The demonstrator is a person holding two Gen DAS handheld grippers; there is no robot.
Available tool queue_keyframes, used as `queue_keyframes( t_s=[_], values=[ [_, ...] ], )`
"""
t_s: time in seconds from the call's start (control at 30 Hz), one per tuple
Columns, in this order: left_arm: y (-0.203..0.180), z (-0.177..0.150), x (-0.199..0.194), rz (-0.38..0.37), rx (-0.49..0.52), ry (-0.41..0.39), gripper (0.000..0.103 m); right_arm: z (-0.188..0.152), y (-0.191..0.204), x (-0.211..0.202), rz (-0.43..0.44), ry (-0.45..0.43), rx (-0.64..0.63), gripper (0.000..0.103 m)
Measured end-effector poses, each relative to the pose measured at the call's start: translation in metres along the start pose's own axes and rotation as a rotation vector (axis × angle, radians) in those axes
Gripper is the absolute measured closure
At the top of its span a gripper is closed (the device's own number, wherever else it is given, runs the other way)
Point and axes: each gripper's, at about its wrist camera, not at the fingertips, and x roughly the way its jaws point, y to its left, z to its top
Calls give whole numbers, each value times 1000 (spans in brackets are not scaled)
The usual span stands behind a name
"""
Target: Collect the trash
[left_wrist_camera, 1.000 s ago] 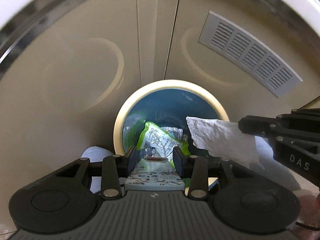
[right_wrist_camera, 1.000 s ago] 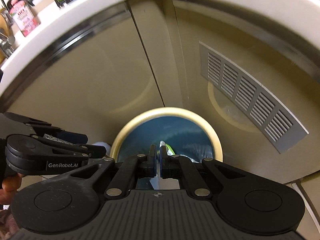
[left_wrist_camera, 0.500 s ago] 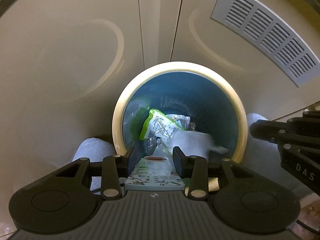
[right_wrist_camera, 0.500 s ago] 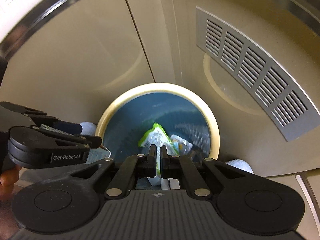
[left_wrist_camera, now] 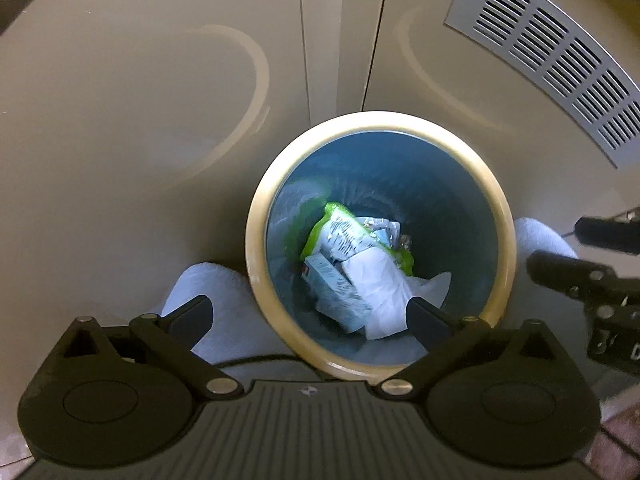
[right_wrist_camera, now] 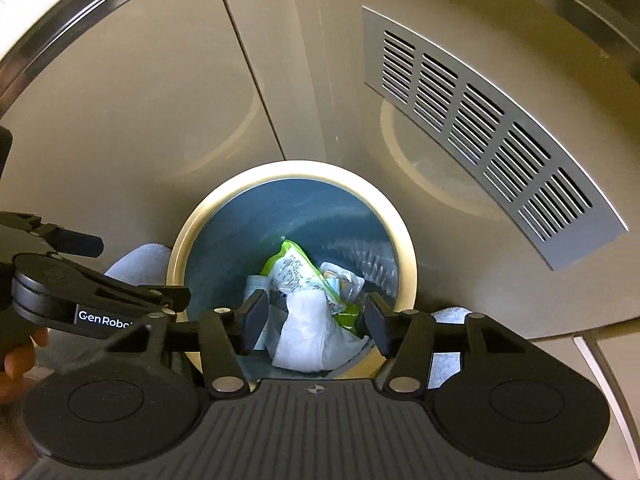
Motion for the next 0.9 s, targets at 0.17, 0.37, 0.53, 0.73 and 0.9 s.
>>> queue_keyframes(
  t_s=[0.17, 0.37, 0.53, 0.73, 0.9],
  values=[
    [-3, -16, -17, 24, 38, -34, 0, -6, 2, -18, 2, -30, -29, 36],
    [1, -27, -38, 54, 22, -79, 0, -16, 15, -35, -3, -75, -90, 33],
    [2, -31, -53, 59, 12, -108, 0, -22, 15, -51, -4, -124, -103, 31],
    [-1, -37, -68, 80, 24, -152, 0, -29, 15, -64, -2, -151, -104, 30],
    [1, -39, -76, 82, 16, -163, 0, -31, 16, -73, -4, -177, -118, 30]
  ],
)
